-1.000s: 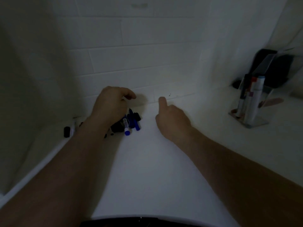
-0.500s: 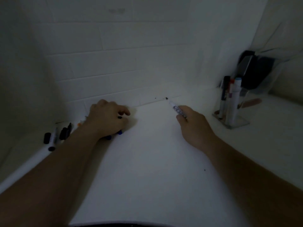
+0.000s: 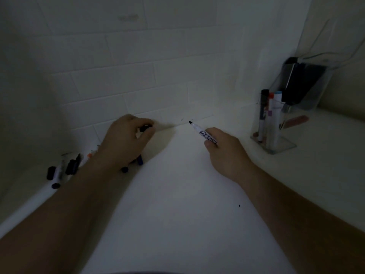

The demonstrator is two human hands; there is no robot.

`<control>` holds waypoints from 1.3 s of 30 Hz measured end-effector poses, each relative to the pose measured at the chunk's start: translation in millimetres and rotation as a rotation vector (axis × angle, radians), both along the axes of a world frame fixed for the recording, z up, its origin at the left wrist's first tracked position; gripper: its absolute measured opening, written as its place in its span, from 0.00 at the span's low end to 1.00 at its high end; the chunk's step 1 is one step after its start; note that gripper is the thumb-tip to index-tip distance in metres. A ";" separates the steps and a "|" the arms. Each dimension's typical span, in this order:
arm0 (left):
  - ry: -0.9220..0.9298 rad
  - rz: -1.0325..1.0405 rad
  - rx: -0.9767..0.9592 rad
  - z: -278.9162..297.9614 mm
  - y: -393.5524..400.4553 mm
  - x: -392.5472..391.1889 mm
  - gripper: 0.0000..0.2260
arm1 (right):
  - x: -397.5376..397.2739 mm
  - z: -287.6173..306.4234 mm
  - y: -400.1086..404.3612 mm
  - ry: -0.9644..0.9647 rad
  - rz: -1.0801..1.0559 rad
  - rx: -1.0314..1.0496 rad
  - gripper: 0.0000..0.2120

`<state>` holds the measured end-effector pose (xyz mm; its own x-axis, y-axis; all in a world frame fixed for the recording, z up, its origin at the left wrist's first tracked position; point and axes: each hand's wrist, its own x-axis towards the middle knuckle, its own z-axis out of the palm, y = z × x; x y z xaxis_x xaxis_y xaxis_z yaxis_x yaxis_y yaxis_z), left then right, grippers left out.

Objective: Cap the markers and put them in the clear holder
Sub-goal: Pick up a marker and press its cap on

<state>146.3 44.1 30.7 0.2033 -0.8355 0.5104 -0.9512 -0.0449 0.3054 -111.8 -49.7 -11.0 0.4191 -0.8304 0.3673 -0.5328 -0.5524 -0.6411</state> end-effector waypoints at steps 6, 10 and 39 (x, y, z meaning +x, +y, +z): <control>0.167 -0.143 0.006 -6.6 -0.1 -48.5 0.03 | 1.5 -0.7 -4.4 -0.014 0.009 -0.079 0.08; 0.202 -0.122 0.075 -13.7 -4.7 -46.0 0.07 | 3.7 0.8 -0.6 -0.014 0.077 -0.179 0.18; 0.202 -0.359 0.129 -22.4 -3.4 -62.7 0.14 | 8.5 1.3 11.6 0.165 -0.032 -0.418 0.15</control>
<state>83.6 40.7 8.3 -0.0270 -0.9260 0.3766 -0.8353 0.2279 0.5004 -103.3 -38.1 -9.7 0.4767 -0.6382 0.6045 -0.6301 -0.7276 -0.2713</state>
